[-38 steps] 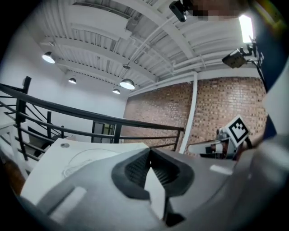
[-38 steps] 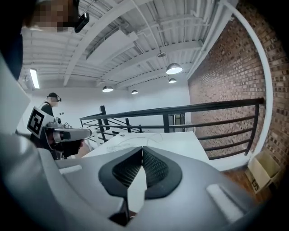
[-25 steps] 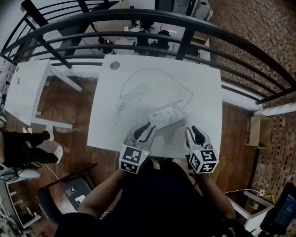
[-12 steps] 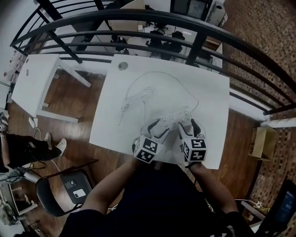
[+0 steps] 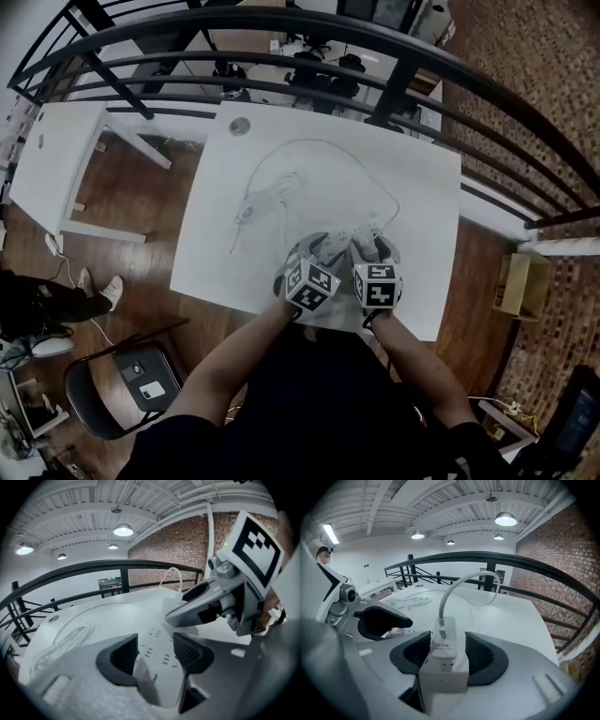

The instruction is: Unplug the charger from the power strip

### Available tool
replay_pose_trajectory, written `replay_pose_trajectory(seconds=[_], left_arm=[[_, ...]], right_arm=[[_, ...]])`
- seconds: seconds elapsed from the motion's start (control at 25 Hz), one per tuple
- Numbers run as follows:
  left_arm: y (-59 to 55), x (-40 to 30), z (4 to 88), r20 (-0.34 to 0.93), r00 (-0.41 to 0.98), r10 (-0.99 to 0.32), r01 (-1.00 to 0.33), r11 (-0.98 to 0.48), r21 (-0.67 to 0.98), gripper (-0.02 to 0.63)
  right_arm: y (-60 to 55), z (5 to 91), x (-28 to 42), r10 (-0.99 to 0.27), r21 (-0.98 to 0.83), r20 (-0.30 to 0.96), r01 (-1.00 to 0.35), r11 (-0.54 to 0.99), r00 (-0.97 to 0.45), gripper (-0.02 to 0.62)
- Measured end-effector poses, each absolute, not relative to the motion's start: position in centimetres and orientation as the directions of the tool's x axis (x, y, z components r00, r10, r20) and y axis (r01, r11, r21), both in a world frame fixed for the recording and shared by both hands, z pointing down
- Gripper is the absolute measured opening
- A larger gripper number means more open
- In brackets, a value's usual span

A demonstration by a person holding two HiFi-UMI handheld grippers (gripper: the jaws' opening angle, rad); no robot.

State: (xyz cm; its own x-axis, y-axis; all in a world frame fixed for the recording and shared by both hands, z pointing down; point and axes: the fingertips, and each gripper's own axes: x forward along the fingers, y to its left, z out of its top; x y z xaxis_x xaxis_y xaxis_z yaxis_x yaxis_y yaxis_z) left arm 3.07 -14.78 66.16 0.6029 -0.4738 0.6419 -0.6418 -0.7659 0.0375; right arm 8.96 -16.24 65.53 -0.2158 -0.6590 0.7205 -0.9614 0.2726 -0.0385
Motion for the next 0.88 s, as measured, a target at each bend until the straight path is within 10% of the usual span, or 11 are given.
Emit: replay_pose_trajectory(seconds=[0.88], left_arm=[[-14.49,3.31,67.22,0.664,0.605,-0.439,-0.601,-0.799,0.02,0.227]], right_arm=[[-16.31,65.59,8.84,-0.675,0.051,0.724,-0.964,0.259,-0.143,0.141]])
